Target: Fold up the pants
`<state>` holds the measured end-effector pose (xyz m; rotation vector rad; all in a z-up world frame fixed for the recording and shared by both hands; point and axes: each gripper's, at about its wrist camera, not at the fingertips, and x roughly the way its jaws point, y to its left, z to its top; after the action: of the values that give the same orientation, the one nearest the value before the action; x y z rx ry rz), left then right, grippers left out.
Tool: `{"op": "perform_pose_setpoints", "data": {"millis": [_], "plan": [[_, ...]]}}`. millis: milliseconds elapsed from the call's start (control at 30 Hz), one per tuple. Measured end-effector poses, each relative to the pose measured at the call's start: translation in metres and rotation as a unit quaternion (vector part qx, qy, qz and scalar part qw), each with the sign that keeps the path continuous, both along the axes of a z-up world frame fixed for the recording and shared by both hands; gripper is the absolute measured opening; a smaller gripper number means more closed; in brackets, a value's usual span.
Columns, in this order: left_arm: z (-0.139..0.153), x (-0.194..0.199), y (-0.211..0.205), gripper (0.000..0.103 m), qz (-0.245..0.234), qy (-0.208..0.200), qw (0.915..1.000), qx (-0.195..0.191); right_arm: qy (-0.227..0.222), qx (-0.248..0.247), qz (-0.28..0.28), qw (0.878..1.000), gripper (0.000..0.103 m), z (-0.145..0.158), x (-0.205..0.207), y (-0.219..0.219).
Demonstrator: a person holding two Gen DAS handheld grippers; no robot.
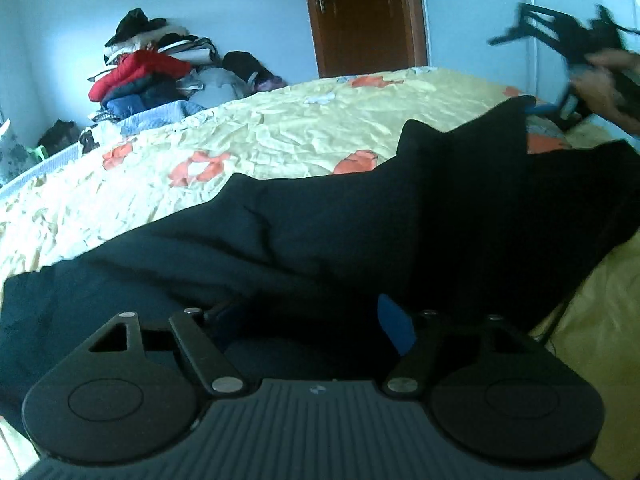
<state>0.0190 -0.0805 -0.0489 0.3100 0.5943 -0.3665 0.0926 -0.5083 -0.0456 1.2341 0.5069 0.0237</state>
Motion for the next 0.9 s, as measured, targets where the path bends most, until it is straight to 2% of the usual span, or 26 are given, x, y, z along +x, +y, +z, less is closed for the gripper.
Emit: {"op": "perform_pose_setpoints", "data": {"millis": [67, 100, 167, 200, 233, 300, 333, 367, 433, 500, 600, 767, 867, 900], "plan": [[0.000, 0.004, 0.005, 0.081, 0.004, 0.012, 0.9997, -0.019, 0.018, -0.027, -0.012, 0.999, 0.099, 0.022, 0.037, 0.005], [-0.001, 0.008, 0.008, 0.082, 0.006, 0.020, 0.9994, -0.028, 0.010, -0.044, 0.002, 0.999, 0.099, 0.034, 0.059, 0.010], [0.000, 0.010, 0.012, 0.083, 0.006, 0.031, 0.9988, -0.038, -0.034, -0.054, 0.097, 0.993, 0.098, 0.059, 0.109, 0.031], [0.000, 0.010, 0.011, 0.084, 0.004, 0.030, 0.9989, -0.037, -0.053, -0.071, 0.127, 0.988, 0.098, 0.072, 0.121, 0.042], [-0.001, 0.009, 0.011, 0.084, 0.003, 0.027, 0.9991, -0.034, -0.069, -0.118, 0.134, 0.981, 0.098, 0.089, 0.125, 0.054], [-0.002, 0.007, 0.011, 0.086, 0.003, 0.019, 0.9993, -0.033, -0.103, -0.215, 0.108, 0.965, 0.098, 0.114, 0.111, 0.062], [-0.003, 0.007, 0.012, 0.087, 0.003, 0.017, 0.9992, -0.036, -0.107, -0.240, 0.089, 0.961, 0.098, 0.116, 0.099, 0.059], [-0.003, 0.007, 0.013, 0.088, 0.002, 0.017, 0.9991, -0.039, -0.090, -0.254, 0.059, 0.961, 0.098, 0.113, 0.085, 0.052], [-0.004, 0.008, 0.014, 0.088, 0.002, 0.018, 0.9989, -0.043, -0.034, -0.245, 0.010, 0.969, 0.100, 0.098, 0.060, 0.034], [-0.004, 0.009, 0.015, 0.089, 0.001, 0.020, 0.9987, -0.046, -0.008, -0.207, 0.016, 0.978, 0.100, 0.074, 0.041, 0.016], [-0.004, 0.008, 0.016, 0.089, 0.001, 0.021, 0.9987, -0.047, -0.026, -0.151, 0.026, 0.988, 0.100, 0.046, 0.020, 0.003], [-0.004, 0.008, 0.016, 0.090, 0.001, 0.021, 0.9986, -0.047, -0.012, -0.100, -0.022, 0.995, 0.099, 0.009, 0.027, -0.012], [-0.005, 0.008, 0.016, 0.091, 0.002, 0.021, 0.9987, -0.047, 0.011, -0.096, -0.050, 0.994, 0.099, -0.009, 0.033, -0.019], [-0.005, 0.008, 0.016, 0.091, 0.002, 0.021, 0.9987, -0.047, 0.007, -0.098, -0.051, 0.994, 0.099, -0.011, 0.037, -0.020]]}}
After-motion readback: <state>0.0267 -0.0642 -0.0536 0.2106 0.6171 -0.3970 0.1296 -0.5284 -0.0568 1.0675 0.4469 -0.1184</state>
